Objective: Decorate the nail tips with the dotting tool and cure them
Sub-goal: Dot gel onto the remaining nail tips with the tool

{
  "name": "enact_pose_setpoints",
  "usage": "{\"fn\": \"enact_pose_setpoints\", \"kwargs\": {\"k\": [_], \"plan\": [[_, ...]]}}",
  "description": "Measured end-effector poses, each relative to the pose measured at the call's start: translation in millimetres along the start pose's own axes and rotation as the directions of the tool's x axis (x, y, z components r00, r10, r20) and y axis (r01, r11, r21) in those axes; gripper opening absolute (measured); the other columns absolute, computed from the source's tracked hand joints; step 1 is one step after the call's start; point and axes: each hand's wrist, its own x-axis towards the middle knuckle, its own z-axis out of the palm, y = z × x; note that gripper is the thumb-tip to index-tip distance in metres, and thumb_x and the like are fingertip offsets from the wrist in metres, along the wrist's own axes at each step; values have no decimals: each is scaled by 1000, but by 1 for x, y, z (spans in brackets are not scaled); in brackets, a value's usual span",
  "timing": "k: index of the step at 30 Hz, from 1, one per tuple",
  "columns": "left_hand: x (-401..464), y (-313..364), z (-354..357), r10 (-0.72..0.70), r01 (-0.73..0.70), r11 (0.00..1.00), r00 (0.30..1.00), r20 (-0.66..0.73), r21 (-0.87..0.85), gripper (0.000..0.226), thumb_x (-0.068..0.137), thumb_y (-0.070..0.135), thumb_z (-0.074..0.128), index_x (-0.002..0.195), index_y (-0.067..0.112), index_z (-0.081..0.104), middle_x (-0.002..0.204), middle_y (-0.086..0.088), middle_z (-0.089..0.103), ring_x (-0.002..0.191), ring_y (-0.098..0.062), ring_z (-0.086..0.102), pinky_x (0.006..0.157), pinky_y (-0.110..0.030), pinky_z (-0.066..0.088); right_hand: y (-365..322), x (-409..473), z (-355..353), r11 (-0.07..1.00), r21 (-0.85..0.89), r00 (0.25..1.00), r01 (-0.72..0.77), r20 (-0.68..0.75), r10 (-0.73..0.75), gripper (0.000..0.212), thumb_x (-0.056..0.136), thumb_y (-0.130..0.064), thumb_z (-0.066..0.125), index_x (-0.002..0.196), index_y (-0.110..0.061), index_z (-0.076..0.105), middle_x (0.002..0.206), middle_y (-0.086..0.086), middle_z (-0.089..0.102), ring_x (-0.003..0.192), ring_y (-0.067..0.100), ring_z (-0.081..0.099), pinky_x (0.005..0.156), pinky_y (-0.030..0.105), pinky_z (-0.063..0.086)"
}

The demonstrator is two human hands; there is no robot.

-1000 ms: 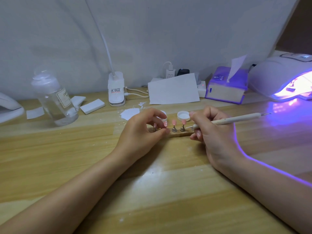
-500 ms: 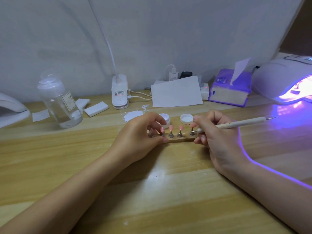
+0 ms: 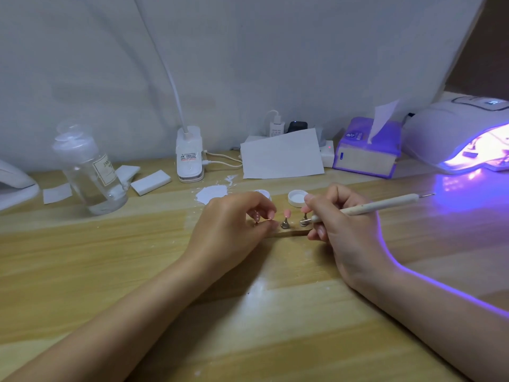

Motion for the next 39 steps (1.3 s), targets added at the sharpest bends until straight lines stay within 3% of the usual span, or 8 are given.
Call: {"fn": "enact_pose_setpoints", "kwargs": {"k": [4,8,13,22,27,31,35,39], "plan": [[-1,1,0,30,-31,999,999,24,40,25,76,17,71,69,32,52,68,8,59,72,-2,50,67,-12,34,0,0,0,1000,2,1000,-1,-5,1,31,79,-5,62,55,-8,44,61,18,48,32,3,38,39,17,41],[-1,4,1,40,-44,992,998,40,116,37,79,17,68,66,38,40,70,7,59,69,0,48,86,2,15,0,0,0,1000,5,1000,9,0,-9,36,80,-3,62,51,-12,42,58,15,47,32,2,37,38,17,41],[0,5,1,34,-41,987,998,51,154,39,81,18,66,67,39,37,70,8,56,68,-3,48,91,4,1,0,0,1,1000,9,1000,15,11,-15,46,79,-2,61,41,-21,44,55,14,47,32,2,39,39,17,42],[0,5,2,74,-84,977,996,58,197,38,82,13,64,68,35,37,57,15,41,64,12,45,91,5,-3,0,-2,2,1000,3,1000,10,1,-10,38,80,-2,61,50,-12,41,59,16,44,33,3,34,43,20,48],[0,5,4,62,-74,969,996,58,236,25,83,3,59,75,23,47,57,16,38,63,6,45,98,-8,3,0,-2,3,1000,-3,1000,-8,1,8,43,79,-5,62,45,-19,40,52,10,42,32,4,36,58,38,45],[0,5,2,131,-137,950,991,42,280,10,80,10,65,79,17,57,65,14,44,63,-5,38,104,-15,0,1,-2,3,1000,-6,1000,-23,8,23,47,80,-5,62,42,-22,41,49,5,44,31,3,39,52,34,47],[-1,7,-2,213,-200,961,976,-49,192,5,80,10,61,79,14,58,78,4,64,70,-14,54,105,-24,20,0,-2,1,1000,-10,1000,-4,16,5,36,81,-5,61,51,-14,43,44,2,43,31,2,39,42,25,46],[-10,12,-8,231,-240,969,962,-144,-52,10,80,6,58,78,16,58,83,4,67,72,-8,63,64,-21,50,0,-1,0,1000,6,1000,17,14,-18,35,80,-4,62,52,-12,43,55,13,46,31,2,36,41,18,45]]}}
